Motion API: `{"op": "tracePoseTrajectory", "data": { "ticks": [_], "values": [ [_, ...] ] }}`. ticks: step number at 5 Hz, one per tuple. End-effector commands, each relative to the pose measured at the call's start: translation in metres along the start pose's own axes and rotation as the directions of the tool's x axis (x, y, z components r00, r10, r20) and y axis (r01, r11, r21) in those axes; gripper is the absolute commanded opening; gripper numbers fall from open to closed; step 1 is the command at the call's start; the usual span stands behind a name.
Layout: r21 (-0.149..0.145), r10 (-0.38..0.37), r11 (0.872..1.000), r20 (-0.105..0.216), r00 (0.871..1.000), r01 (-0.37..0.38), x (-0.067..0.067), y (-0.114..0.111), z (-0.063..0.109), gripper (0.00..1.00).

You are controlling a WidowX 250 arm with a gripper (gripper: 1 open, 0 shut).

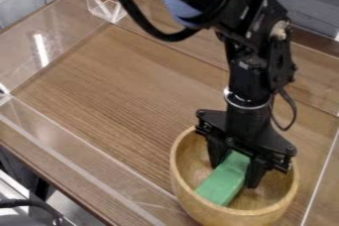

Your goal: Remove the green block from inside the brown bowl and put it on the table

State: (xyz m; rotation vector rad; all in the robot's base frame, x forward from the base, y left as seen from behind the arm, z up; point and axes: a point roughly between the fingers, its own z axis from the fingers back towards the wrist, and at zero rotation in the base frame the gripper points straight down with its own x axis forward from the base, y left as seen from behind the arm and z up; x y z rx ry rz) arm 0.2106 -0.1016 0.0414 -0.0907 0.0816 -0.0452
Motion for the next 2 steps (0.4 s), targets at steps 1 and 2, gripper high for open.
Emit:
{"op": "tracePoseTrajectory", "data": {
  "ticks": [1, 2],
  "values": [
    [-0.014, -0.001, 1.000, 0.047, 0.999, 0.002, 0.0041, 0.0013, 0.0178, 0.00],
    [-0.016, 0.005, 1.000, 0.055, 0.998, -0.005, 0.0046, 0.0051, 0.0262, 0.00]
  ]
}}
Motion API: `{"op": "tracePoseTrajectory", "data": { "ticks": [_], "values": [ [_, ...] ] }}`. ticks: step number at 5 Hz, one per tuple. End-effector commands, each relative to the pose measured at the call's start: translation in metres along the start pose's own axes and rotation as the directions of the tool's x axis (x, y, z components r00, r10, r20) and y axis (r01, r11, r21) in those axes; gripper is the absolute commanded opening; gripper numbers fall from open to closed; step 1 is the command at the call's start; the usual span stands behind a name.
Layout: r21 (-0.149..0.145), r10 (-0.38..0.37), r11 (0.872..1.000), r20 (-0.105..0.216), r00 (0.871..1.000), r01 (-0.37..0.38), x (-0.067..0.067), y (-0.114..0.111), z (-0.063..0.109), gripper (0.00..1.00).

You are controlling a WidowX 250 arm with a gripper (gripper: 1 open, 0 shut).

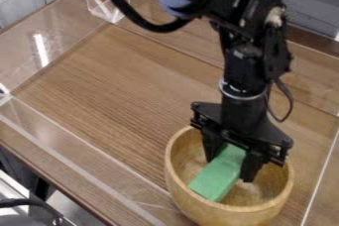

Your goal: Remove the green block from inside the brown bowl and put it on the table

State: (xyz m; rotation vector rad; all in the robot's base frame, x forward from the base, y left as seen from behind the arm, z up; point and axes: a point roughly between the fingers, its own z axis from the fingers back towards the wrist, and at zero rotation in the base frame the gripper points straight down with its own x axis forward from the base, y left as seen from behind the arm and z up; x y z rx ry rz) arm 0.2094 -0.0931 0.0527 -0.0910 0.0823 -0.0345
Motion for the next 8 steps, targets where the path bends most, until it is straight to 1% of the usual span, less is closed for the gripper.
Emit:
{"op": "tracePoseTrajectory", "data": {
  "ticks": [1, 4, 5, 6, 7, 8],
  "values": [
    [-0.019, 0.003, 1.000, 0.064, 0.998, -0.002, 0.007, 0.002, 0.024, 0.00],
    [-0.033, 0.031, 0.999, 0.100, 0.995, -0.028, 0.011, 0.010, 0.051, 0.00],
    [-0.037, 0.045, 0.998, 0.112, 0.993, -0.041, 0.011, 0.019, 0.061, 0.00],
    [-0.035, 0.090, 0.996, 0.141, 0.986, -0.086, 0.014, 0.032, 0.093, 0.00],
    [-0.032, 0.140, 0.990, 0.182, 0.973, -0.137, 0.013, 0.050, 0.140, 0.00],
    [-0.029, 0.101, 0.995, 0.186, 0.977, -0.097, 0.007, 0.066, 0.134, 0.00]
  ]
}}
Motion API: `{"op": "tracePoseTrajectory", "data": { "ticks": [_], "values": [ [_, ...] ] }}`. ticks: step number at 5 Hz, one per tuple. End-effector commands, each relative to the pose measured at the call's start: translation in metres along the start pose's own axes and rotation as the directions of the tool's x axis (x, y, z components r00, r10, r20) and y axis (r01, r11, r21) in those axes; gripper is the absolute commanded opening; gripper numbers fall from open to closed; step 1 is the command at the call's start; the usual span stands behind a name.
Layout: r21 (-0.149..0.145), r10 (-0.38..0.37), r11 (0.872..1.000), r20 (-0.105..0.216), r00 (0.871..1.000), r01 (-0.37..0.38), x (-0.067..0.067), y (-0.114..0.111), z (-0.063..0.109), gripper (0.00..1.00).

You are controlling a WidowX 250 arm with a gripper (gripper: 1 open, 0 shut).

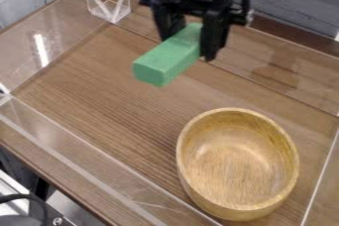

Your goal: Remove the green block from inside the brown bowl and put it on the table

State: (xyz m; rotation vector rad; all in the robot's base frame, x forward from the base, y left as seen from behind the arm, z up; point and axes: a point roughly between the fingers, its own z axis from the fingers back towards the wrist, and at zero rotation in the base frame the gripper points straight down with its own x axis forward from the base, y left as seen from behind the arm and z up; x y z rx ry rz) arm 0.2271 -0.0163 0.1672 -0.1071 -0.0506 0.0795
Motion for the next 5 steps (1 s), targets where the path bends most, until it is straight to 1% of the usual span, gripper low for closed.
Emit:
{"op": "tracePoseTrajectory", "data": {
  "ticks": [1, 2, 3, 4, 5],
  "values": [
    [-0.008, -0.046, 0.999, 0.057, 0.997, 0.046, -0.005, 0.022, 0.004, 0.00],
    [-0.006, -0.082, 0.997, 0.084, 0.993, 0.083, -0.012, 0.048, -0.008, 0.00],
    [0.003, -0.083, 0.997, 0.110, 0.990, 0.083, -0.013, 0.076, -0.017, 0.00],
    [0.010, -0.083, 0.997, 0.123, 0.989, 0.083, -0.009, 0.097, -0.027, 0.00],
    [0.015, -0.083, 0.997, 0.126, 0.989, 0.081, -0.007, 0.100, -0.042, 0.00]
  ]
}}
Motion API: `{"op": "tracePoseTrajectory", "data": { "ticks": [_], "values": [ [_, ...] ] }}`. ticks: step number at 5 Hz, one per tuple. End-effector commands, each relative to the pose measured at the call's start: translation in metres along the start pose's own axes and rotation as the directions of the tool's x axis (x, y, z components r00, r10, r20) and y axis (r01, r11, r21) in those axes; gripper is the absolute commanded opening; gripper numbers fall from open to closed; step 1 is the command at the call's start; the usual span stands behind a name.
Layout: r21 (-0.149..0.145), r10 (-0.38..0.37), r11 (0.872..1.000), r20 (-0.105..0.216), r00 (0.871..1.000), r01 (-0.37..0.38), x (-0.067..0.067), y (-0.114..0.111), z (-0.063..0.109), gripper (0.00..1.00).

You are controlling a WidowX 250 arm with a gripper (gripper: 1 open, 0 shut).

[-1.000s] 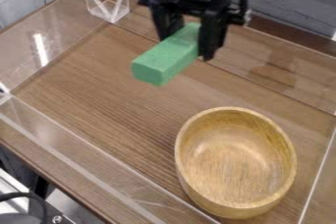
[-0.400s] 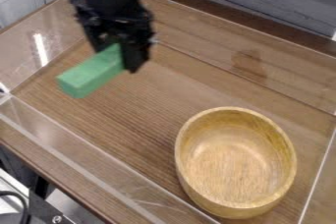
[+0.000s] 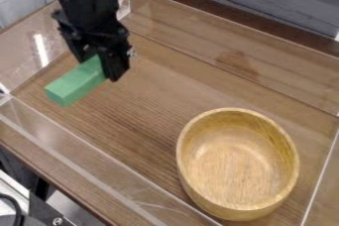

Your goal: Remove the green block from inside the brown bowl and put it on the table

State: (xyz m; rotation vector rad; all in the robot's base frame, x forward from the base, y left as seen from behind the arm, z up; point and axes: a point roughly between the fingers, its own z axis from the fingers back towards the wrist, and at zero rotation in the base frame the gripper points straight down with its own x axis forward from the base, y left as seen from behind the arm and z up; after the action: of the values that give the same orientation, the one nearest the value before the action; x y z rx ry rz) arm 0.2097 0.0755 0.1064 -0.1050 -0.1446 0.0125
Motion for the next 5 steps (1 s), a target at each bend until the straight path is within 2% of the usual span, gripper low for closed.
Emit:
{"op": "tracePoseTrajectory", "data": {
  "ticks": [1, 5],
  "values": [
    [0.015, -0.024, 1.000, 0.038, 0.999, 0.024, 0.006, -0.003, -0.004, 0.00],
    [0.011, -0.038, 0.999, 0.039, 0.999, 0.037, 0.010, -0.012, -0.036, 0.00]
  ]
}}
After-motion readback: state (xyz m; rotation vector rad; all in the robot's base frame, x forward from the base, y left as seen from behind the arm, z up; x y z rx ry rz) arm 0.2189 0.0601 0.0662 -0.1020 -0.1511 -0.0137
